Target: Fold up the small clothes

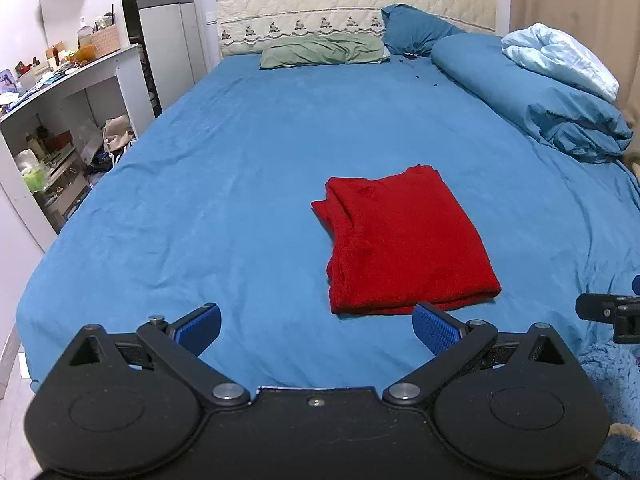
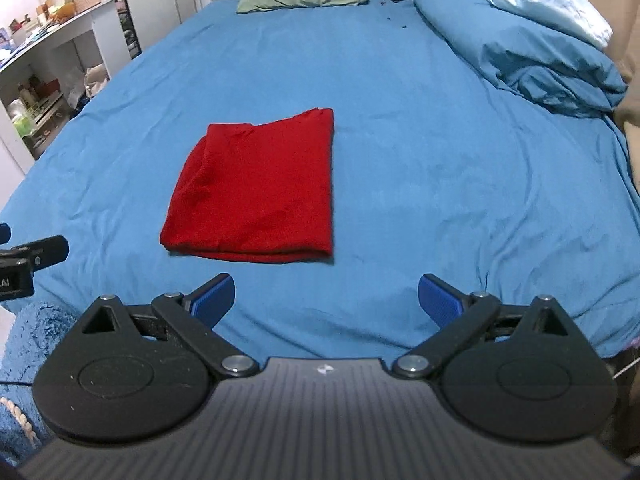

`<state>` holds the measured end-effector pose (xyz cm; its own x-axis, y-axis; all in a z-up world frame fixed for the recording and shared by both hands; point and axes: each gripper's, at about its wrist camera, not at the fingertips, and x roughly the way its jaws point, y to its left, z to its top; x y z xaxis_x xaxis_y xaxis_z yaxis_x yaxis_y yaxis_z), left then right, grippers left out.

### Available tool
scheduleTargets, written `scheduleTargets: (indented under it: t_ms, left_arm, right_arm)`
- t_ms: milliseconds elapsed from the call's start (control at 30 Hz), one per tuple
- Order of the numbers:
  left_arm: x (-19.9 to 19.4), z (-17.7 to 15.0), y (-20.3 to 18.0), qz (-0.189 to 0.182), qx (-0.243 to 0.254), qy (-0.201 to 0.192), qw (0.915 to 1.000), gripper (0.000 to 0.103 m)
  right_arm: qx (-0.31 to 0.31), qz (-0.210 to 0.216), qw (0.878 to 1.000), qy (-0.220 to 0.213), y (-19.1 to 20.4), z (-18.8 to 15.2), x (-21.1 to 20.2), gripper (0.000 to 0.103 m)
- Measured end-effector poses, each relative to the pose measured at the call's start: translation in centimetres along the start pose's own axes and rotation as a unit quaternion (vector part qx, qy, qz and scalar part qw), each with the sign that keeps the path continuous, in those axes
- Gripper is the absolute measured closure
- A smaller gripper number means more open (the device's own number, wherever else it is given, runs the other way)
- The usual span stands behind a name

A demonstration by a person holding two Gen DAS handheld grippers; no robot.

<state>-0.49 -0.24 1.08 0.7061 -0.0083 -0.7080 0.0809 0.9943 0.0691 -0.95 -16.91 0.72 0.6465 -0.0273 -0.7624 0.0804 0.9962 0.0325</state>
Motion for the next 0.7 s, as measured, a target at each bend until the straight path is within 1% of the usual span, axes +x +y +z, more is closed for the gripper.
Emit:
scheduleTargets:
  t_ms: [333,700]
  left_arm:
    - [-0.4,0.0,-0.8,0.0,0.005,-0.006,1.0,0.0]
    - [-0.6,-0.1,-0.9,-0.003,0.007,-0.012,0.9999,0.0]
  right_arm:
    - [0.002,-0.002,1.0,-0.006,0.1,-0.2,-0.6,0.0]
    - [0.004,-0.004,1.0,-0.007,-0.1,-0.1,-0.7,0.0]
